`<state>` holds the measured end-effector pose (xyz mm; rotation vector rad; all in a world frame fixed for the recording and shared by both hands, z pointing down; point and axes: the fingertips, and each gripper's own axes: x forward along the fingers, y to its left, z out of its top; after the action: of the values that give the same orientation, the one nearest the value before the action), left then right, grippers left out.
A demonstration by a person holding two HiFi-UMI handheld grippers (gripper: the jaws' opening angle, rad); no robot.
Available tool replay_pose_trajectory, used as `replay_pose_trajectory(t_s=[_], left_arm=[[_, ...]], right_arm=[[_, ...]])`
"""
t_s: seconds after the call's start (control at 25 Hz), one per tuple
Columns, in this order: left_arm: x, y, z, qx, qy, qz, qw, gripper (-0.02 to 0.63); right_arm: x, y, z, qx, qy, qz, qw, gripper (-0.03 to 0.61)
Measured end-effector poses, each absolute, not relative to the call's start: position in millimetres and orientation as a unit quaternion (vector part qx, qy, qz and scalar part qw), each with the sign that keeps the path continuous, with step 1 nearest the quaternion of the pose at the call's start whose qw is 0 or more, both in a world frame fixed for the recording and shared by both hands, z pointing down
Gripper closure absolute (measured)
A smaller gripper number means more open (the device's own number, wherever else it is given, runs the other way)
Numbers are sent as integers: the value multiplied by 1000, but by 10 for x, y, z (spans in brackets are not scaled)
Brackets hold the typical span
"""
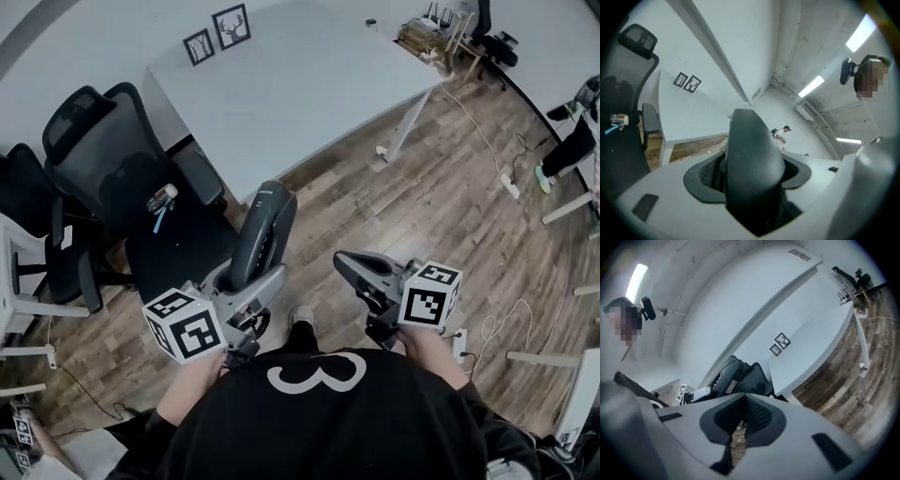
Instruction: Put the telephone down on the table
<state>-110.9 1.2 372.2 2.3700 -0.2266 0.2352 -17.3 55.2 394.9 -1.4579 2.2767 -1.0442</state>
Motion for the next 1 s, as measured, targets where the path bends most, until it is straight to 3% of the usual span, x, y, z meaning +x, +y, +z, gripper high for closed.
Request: replay_pose_trajectory(t_s=[0.36, 1.0], left_arm=[[-878, -886, 3606, 925, -72, 72, 365, 305], [-437, -1500, 3541, 921, -114, 67, 367, 304]], right_arm=[[-22, -270, 3720, -509, 785, -338, 104, 569], [474, -954, 3720, -467, 803, -348, 124, 569]])
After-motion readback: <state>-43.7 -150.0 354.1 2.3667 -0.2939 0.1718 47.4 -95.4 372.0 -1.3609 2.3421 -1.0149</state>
